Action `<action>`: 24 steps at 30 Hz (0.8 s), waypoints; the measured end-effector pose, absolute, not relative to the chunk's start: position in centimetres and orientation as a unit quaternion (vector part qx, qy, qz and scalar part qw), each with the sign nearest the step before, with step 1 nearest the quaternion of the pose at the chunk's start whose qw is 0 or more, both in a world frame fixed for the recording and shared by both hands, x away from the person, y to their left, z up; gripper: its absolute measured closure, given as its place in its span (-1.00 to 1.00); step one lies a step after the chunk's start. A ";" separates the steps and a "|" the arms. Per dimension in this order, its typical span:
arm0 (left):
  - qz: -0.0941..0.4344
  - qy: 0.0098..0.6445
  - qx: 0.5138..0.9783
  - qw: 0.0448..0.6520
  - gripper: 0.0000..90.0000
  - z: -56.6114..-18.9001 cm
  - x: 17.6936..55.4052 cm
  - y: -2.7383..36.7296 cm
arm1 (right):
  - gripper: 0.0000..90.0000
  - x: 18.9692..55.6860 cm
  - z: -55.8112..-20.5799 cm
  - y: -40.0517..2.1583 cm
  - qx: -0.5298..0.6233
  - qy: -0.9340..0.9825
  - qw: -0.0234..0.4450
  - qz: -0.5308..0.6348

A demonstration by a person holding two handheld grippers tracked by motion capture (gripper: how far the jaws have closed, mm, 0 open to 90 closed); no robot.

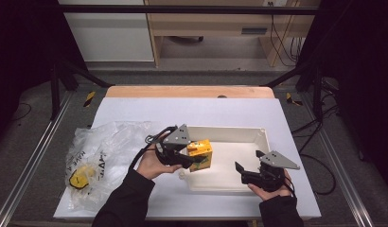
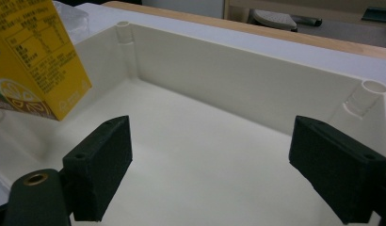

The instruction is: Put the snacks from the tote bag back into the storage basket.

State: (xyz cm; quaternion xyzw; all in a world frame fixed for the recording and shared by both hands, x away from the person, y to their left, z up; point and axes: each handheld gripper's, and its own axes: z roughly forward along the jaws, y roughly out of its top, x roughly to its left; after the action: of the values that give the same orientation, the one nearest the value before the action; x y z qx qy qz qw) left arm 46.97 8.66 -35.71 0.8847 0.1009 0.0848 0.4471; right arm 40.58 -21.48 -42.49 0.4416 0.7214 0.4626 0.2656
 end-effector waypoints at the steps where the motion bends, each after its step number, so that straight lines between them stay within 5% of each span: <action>1: 0.084 0.100 0.886 0.445 0.12 -35.9 47.0 8.6 | -0.69 40.6 -42.5 -21.5 0.442 0.721 0.266 0.462; 24: 0.048 0.062 0.902 0.425 0.12 -39.2 46.6 7.4 | -0.69 40.7 -42.7 -21.7 0.446 0.720 0.271 0.458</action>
State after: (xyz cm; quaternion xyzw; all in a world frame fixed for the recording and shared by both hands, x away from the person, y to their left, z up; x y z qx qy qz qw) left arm 46.59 7.35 -39.18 0.9016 0.0624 0.0484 0.4253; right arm 40.69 -21.65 -42.67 0.4460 0.7199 0.4576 0.2712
